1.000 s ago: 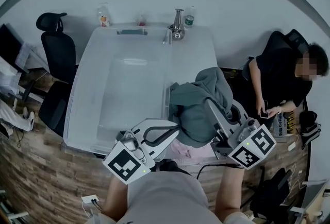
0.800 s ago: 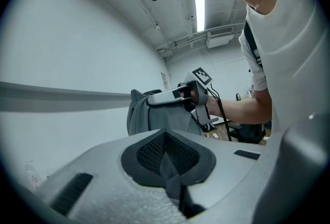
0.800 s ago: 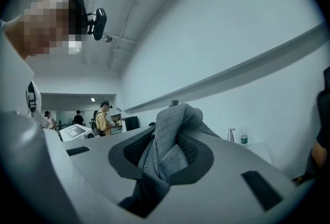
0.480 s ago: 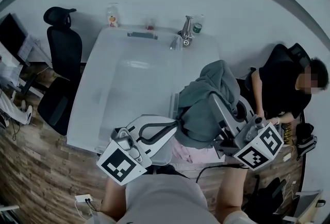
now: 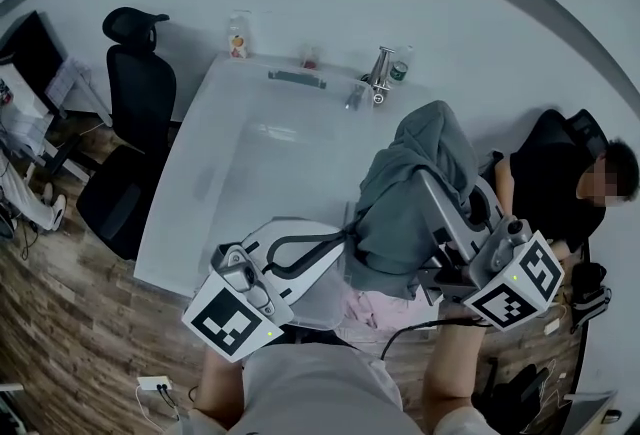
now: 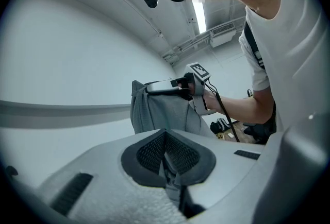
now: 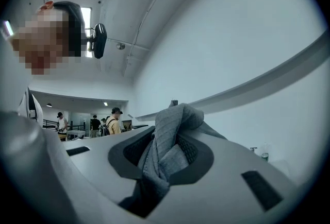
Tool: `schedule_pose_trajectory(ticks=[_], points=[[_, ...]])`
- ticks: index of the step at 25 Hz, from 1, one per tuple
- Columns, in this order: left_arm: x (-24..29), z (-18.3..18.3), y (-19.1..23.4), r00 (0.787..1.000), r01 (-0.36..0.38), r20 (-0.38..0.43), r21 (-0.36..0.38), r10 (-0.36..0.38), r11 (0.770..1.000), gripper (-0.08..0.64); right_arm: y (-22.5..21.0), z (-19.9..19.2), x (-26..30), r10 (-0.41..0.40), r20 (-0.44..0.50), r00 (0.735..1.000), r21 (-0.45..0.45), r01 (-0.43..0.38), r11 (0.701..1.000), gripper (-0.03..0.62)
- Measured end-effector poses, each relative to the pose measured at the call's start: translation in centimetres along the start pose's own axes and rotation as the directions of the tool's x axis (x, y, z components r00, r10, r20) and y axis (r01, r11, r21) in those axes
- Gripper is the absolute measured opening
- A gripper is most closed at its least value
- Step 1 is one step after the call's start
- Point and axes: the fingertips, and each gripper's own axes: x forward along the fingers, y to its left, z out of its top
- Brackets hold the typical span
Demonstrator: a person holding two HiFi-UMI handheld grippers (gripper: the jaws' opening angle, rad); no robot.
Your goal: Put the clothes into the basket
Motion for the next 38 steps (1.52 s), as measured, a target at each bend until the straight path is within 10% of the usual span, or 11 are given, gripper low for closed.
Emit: schedule_pose_trajectory(ticks=[38], points=[[-15.7,-3.2,10.0,0.933,-0.346,-0.103,-0.007,0.344,0.938,0.005,11.5,-0.8,19.7,0.404,0.003,0.915,0.075,-0.403,0.912,0.072]])
